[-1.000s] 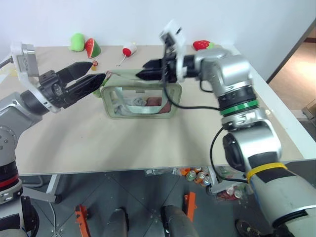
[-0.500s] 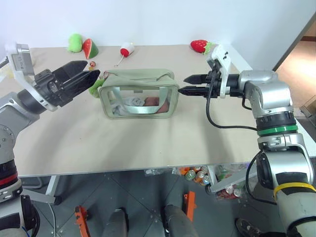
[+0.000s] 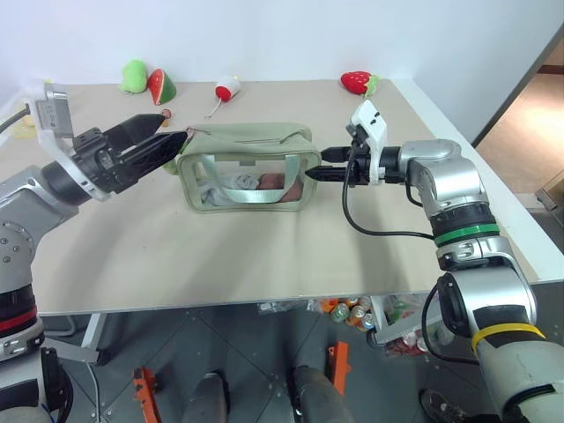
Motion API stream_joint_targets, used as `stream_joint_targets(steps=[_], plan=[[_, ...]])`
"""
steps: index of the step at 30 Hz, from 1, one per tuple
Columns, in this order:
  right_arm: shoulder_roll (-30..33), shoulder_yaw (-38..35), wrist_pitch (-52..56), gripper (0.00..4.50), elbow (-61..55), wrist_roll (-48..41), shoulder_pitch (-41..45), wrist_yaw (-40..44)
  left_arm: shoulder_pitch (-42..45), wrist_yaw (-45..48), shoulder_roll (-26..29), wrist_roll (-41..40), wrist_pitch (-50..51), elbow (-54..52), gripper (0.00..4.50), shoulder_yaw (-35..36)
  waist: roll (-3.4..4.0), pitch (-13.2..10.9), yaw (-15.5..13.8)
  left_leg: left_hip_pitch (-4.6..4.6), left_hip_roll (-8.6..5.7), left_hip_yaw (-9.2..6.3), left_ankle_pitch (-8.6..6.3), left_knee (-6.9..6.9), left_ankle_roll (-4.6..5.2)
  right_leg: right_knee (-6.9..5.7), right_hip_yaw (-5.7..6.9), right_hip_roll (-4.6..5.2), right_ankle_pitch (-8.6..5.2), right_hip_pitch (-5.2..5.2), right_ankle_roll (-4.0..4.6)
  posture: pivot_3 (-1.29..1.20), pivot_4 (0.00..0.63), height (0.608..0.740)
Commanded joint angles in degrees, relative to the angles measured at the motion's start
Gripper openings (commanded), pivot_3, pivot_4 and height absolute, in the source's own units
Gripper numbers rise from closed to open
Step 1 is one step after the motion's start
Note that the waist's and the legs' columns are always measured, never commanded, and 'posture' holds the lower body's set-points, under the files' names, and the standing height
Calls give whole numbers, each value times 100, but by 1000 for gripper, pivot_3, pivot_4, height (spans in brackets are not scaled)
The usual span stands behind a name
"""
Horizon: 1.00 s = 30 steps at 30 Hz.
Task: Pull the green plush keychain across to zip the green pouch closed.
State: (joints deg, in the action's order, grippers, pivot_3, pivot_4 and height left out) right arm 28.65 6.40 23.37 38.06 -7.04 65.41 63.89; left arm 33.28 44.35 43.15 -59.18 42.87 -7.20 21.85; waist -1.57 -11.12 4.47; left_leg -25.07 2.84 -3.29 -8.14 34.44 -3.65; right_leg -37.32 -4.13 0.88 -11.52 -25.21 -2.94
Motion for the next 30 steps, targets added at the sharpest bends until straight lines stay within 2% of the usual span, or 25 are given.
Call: stream_joint_targets(steps=[1,4,5,6,12,17,22,30], plan=[[-26,-87,-135,1639,-61,-44,154,8,146,173,30,89,-11,-234,4500,-209,0,0,-2,0,0,0,0,0,0,0,0,0,0,0,0,0,150,739],[-48,-89,-113,671,-144,-68,118,21,144,244,31,210,-69,-216,4500,-333,0,0,-1,1,-1,0,1,1,-1,0,-1,0,1,1,-1,0,150,739],[-49,-92,-96,224,-187,-80,94,28,156,252,19,237,-82,-191,4500,-357,0,0,0,2,-1,0,1,1,-1,0,-1,0,1,1,-1,0,150,739],[-49,-94,-85,67,-215,-88,78,32,165,259,9,258,-90,-174,4500,-371,0,0,2,2,-1,0,1,0,-1,0,-1,-1,1,0,-1,0,150,739],[-1,-118,-9,67,-468,-140,-108,63,178,326,92,645,-301,178,4500,-310,0,0,2,2,0,0,0,0,-1,0,-1,-1,1,0,-1,0,150,739],[23,-139,127,67,-557,-174,-177,32,336,114,249,1208,-584,1285,4500,-87,0,0,9,5,0,0,1,0,1,-1,-1,-3,4,-1,3,0,150,739],[30,-122,216,67,-729,-216,-316,56,594,-39,383,2182,-1060,2584,4500,-408,0,0,6,4,0,0,1,0,1,-1,-1,-3,4,-1,2,0,150,739],[27,-126,328,67,-943,-261,-440,-60,786,280,113,2740,-1258,2922,4500,-816,-3,2,4,4,0,-1,1,-1,0,-3,0,-2,4,0,0,0,150,739]])
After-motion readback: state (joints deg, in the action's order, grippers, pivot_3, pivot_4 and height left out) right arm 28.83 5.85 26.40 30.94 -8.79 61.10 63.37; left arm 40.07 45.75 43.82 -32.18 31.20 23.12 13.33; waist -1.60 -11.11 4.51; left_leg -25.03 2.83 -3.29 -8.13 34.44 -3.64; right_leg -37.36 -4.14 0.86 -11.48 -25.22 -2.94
